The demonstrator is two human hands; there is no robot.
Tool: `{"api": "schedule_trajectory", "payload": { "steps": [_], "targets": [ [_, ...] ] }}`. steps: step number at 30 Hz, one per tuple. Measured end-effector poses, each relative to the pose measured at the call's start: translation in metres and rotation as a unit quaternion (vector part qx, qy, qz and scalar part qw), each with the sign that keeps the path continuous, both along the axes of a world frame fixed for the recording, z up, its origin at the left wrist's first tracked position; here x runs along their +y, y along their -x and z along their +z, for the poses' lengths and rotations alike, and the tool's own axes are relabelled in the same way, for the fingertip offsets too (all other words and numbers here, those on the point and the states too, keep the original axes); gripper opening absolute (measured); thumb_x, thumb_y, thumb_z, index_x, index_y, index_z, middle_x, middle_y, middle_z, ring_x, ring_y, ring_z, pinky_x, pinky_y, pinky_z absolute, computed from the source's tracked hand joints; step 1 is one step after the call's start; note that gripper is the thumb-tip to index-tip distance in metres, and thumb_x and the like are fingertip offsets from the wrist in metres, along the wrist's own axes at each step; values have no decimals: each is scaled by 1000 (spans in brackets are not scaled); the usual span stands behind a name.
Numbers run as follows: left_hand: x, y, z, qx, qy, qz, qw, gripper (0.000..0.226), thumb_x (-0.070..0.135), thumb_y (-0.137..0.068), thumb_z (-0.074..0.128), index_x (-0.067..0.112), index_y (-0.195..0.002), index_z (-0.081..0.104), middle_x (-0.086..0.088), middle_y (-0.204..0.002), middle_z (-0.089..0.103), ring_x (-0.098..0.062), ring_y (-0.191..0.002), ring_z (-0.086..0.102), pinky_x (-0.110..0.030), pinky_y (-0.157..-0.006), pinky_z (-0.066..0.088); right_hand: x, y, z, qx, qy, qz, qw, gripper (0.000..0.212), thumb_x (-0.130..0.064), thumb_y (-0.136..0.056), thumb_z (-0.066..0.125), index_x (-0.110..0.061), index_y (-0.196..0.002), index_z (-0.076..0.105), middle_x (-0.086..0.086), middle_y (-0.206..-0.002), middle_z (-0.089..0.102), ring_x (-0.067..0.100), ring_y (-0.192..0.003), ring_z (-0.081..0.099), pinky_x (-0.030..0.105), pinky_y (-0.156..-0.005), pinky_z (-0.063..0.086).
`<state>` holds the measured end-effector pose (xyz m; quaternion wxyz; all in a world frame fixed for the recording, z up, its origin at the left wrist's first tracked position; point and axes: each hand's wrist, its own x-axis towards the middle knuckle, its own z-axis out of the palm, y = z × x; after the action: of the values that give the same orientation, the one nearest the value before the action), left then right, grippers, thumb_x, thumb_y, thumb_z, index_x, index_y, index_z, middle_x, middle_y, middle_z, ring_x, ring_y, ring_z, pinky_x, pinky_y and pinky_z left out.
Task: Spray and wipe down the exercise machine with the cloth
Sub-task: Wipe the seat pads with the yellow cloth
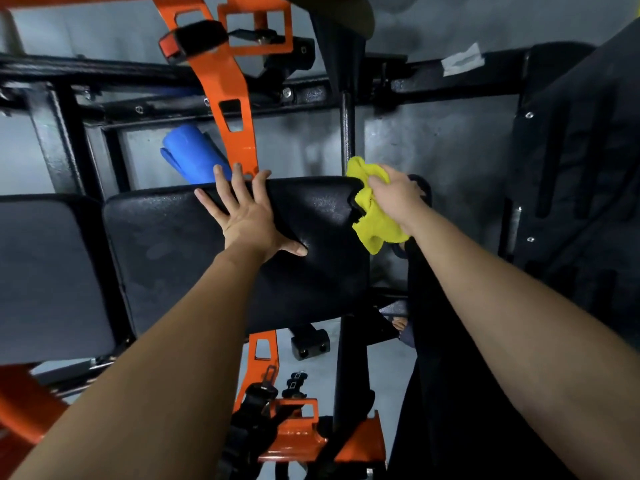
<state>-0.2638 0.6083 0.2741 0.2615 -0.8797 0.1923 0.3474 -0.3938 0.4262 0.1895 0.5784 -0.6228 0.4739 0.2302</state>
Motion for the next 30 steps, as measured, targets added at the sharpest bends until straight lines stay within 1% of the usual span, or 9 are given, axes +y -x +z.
{"api": "schedule_trajectory", "payload": {
  "steps": [4, 8, 10, 12, 17, 20, 24, 27, 30],
  "targets": [
    [-3, 1, 5, 3, 6, 6, 1000, 155, 77, -38, 88, 29, -158, 3, -12, -168, -17, -40, -150, -32, -69, -107, -26, 8, 19, 10, 44, -14, 43, 998, 42, -26, -108, 43, -18, -149, 49, 22, -160, 32, 36, -142, 38, 29, -100, 39],
    [-7, 0, 13, 17, -1, -3, 1000, 137, 84, -54, 78, 25, -158, 11, -14, -167, 1, -43, -154, -15, -73, -111, -18, 19, 44, 12, 67, -39, 129, 989, 48, -35, -106, 46, -19, -151, 47, 15, -153, 48, 35, -134, 50, 32, -98, 42],
    [-11, 0, 22, -11, 129, -14, 992, 92, 82, -77, 62, 23, -144, 40, -13, -153, 30, -42, -148, 21, -68, -120, 5, 23, 55, 14, 72, -61, 118, 989, 44, -33, -105, 49, -15, -146, 52, 15, -146, 56, 34, -126, 55, 33, -98, 45],
    [-20, 2, 44, -24, 283, -4, 959, 52, 68, -96, 46, 19, -105, 61, -9, -115, 55, -36, -117, 54, -51, -99, 45, 24, 61, 17, 77, -76, 79, 991, 46, -31, -105, 52, -15, -147, 51, 12, -143, 57, 33, -125, 56, 31, -96, 45],
    [-16, -11, 54, 169, 91, 223, 956, 100, 89, -89, 15, 3, -68, 63, -12, -56, 70, -29, -51, 70, -35, -65, 55, 17, 41, 8, 42, -54, -29, 997, 37, -25, -101, 55, -15, -136, 63, -3, -123, 53, 23, -124, 53, 30, -90, 41],
    [2, -10, 37, 209, 93, 319, 920, 114, 93, -84, 15, -7, -70, 68, -21, -62, 71, -34, -57, 73, -39, -65, 60, 2, 14, -3, 18, -46, -73, 996, 35, -41, -86, 57, -40, -119, 70, 2, -120, 67, 25, -118, 60, 34, -101, 48],
    [-3, -10, 23, 215, 80, 350, 908, 119, 95, -82, 18, -8, -74, 75, -23, -68, 73, -34, -60, 74, -42, -77, 61, -2, 10, -63, 12, -60, -42, 997, 23, -40, -85, 59, -33, -103, 71, -3, -93, 67, 21, -90, 62, 32, -89, 50],
    [0, -16, 22, 236, 71, 340, 908, 115, 96, -81, 23, -7, -77, 76, -23, -70, 73, -33, -61, 75, -39, -75, 60, 16, 35, -105, 16, -51, -121, 991, 40, -56, -74, 64, -31, -103, 73, 2, -110, 67, 21, -104, 65, 37, -104, 51],
    [3, -17, 17, 251, 67, 312, 914, 106, 94, -82, 32, -2, -78, 77, -19, -68, 74, -28, -56, 73, -35, -67, 58, 45, 53, -37, 28, -61, -188, 980, 12, -26, -92, 61, -21, -95, 72, -2, -88, 68, 12, -82, 65, 23, -83, 52]
  ]
}}
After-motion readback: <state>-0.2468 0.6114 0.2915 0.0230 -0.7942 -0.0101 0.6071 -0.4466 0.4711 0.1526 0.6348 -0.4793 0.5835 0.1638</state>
